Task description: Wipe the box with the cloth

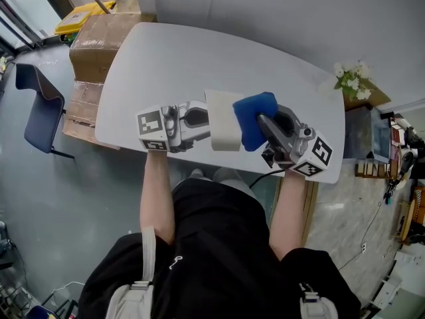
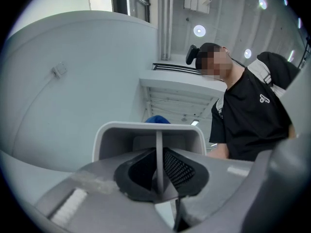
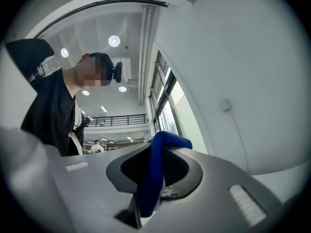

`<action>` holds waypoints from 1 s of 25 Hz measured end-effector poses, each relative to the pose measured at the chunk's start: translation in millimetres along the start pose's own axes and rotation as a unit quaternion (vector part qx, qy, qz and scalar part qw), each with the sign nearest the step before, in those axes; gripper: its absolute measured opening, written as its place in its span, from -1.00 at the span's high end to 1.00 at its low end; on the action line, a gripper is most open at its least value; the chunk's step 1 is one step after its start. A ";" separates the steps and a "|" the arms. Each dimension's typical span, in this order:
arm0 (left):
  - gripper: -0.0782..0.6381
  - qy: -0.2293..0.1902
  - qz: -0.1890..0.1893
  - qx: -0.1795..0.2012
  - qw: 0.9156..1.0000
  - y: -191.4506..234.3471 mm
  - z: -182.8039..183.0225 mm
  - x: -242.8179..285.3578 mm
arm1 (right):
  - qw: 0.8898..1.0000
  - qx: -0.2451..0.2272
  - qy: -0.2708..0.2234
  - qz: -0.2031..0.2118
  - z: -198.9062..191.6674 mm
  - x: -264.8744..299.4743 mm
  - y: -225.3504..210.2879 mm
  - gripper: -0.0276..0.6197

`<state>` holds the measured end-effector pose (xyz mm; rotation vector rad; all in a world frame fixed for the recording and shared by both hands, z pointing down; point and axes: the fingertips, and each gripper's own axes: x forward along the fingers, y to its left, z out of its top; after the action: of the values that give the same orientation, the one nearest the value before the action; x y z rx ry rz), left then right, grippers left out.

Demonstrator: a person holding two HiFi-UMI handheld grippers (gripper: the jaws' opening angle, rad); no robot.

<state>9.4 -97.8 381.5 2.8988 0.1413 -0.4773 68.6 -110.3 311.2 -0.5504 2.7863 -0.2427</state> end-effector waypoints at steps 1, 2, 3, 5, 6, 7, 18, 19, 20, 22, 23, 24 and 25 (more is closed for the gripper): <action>0.64 0.002 -0.004 0.001 1.000 -2.0 -0.3 1.3 | 1.000 -0.003 0.000 -0.011 0.2 -1.2 -3.1 0.74; 0.64 0.003 -0.008 0.002 1.000 -3.9 -0.5 2.6 | 1.000 -0.006 0.001 -0.021 0.5 -2.4 -5.8 0.74; 0.64 0.003 -0.012 0.002 1.000 -5.3 -0.6 3.5 | 1.000 -0.009 0.002 -0.030 0.7 -3.3 -8.3 0.74; 0.64 0.004 -0.017 0.002 1.000 -6.7 -0.3 4.3 | 0.999 -0.013 0.004 -0.045 0.8 -4.2 -13.2 0.74; 0.64 0.004 -0.019 0.001 1.000 -7.1 -0.3 4.5 | 0.998 -0.015 0.004 -0.054 0.7 -4.5 -15.8 0.74; 0.64 0.004 -0.022 0.001 1.000 -7.5 -0.3 4.7 | 0.998 -0.017 0.005 -0.063 0.6 -5.0 -18.6 0.74; 0.64 -0.004 -0.031 -0.001 1.000 -13.7 2.1 6.0 | 0.986 -0.041 0.056 -0.150 -18.4 -12.5 -42.5 0.74; 0.64 -0.007 -0.030 0.000 1.000 -13.3 3.2 6.1 | 0.985 -0.045 0.064 -0.156 -20.2 -13.2 -44.8 0.74; 0.64 -0.010 -0.028 0.001 1.000 -12.7 4.5 5.8 | 0.983 -0.049 0.072 -0.162 -22.4 -13.7 -46.7 0.74; 0.64 -0.020 -0.020 0.003 1.000 -10.3 8.1 3.2 | 0.980 -0.055 0.088 -0.170 -28.3 -14.4 -49.9 0.74; 0.64 -0.028 -0.016 0.004 0.999 -8.5 10.7 1.2 | 0.978 -0.058 0.096 -0.173 -31.8 -14.4 -51.3 0.74; 0.64 -0.038 -0.011 0.004 0.999 -6.6 14.0 -0.8 | 0.977 -0.060 0.104 -0.175 -35.3 -14.2 -52.4 0.74; 0.64 -0.048 -0.006 0.005 0.999 -4.5 17.7 -2.7 | 0.977 -0.061 0.111 -0.174 -38.2 -13.7 -52.7 0.74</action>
<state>0.8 -97.3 365.1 2.8783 0.1436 -0.6204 87.0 -148.8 362.1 -1.1083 2.9141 -0.2168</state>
